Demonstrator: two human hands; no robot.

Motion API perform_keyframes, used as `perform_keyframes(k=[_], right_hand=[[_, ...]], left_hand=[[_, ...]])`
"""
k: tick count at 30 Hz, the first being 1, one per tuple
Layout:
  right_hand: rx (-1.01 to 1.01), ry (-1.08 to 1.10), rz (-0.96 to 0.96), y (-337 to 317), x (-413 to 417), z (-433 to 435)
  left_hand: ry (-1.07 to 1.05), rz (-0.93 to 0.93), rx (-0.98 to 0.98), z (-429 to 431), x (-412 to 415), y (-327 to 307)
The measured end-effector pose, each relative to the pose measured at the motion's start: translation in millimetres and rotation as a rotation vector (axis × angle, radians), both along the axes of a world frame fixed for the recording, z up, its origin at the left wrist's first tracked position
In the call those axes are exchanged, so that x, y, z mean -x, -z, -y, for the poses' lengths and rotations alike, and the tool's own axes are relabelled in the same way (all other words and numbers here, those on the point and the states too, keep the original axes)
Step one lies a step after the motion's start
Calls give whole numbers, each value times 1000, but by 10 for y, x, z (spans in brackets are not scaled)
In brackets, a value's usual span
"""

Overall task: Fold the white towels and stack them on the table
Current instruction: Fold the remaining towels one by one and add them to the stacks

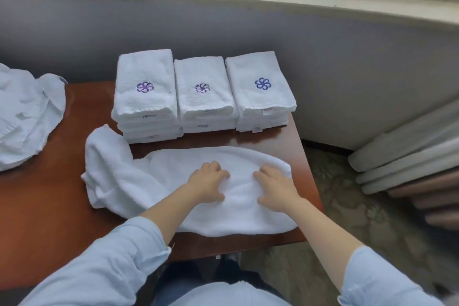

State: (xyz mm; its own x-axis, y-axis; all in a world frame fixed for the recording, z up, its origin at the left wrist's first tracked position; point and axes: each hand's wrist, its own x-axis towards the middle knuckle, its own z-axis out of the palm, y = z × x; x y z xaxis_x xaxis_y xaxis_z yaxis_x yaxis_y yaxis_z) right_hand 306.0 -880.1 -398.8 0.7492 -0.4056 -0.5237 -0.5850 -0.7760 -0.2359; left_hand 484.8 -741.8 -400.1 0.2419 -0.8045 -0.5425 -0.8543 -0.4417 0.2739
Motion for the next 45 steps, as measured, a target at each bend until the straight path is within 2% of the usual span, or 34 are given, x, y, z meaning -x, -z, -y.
perform_keyframes(k=[3,10,13,16,23,29,34,39,45], right_hand=[[14,73,-24,74,23,41],[98,186,-111,70,162,429],[80,229,33,47,105,354],[-61,225,146,2,-86,169],[-233,33,252,-147,-866,-452],[-331,-66,323,-324,-1560,-990],[-358,-57,364,-399,-2152,-1381],[-269,-32,333,-384,-2645,-1707],[-105,78,188,-219,-2927,-2023]], left_hand=[[14,-12,50,140,93,70],[39,-259,71,386,216,43],[-16,-204,156,293,187,12],[-145,-118,267,72,59,-42],[-525,34,444,-797,-409,-287],[-742,121,413,-1628,-784,-397],[-850,60,339,-2087,-1131,-291],[-833,-116,154,-2254,-1499,-110],[-706,-297,112,-2301,-1794,123]])
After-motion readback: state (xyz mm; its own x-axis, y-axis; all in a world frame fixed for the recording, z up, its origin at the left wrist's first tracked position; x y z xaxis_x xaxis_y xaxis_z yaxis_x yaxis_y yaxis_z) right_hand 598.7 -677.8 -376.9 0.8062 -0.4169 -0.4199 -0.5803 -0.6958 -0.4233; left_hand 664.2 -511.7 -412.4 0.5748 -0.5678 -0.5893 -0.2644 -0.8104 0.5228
